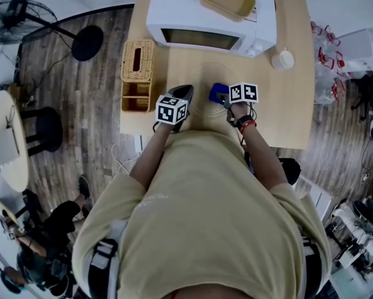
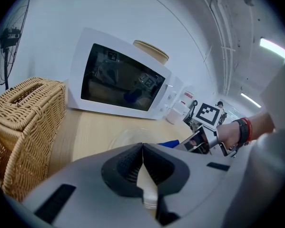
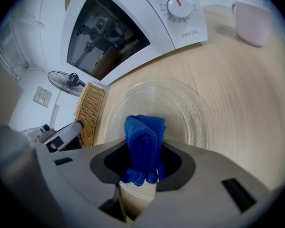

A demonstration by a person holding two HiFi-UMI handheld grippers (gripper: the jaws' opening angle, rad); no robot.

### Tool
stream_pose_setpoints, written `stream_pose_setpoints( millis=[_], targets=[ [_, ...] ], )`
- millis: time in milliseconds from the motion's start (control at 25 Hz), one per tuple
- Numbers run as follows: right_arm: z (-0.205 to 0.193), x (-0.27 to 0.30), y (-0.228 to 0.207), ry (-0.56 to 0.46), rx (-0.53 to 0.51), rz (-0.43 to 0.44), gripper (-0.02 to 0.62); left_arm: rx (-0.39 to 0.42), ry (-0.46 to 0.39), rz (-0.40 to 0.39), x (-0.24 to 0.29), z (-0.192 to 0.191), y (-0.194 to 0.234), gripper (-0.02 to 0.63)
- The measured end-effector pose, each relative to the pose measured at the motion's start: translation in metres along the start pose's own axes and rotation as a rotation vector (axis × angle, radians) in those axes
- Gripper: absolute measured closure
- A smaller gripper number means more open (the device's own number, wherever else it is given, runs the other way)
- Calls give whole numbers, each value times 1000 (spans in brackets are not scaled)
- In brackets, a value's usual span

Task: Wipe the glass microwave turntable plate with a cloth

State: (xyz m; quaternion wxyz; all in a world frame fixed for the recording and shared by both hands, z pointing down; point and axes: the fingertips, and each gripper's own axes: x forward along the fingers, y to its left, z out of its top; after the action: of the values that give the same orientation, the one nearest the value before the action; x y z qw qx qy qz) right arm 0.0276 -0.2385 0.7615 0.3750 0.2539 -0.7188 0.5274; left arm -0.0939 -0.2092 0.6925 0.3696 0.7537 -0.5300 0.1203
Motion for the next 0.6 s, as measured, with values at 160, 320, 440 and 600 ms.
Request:
stream_pose_setpoints(
  millis=[160,320,440,600],
  targets=[
    [0,-8,-11,-8,14,-5,445,10,4,-8,2,-1,-4,586],
    [0,-17,-23,-25,34,-16,445,13,3,-12,2,0,-6,586],
    [-3,-22,-30,-30,48,-21,445,16,6,-13,1,-2,-7,586],
    [-3,-28,-37,-40,62,-31,443,22,9,-13,0,-3,-7,586]
  ],
)
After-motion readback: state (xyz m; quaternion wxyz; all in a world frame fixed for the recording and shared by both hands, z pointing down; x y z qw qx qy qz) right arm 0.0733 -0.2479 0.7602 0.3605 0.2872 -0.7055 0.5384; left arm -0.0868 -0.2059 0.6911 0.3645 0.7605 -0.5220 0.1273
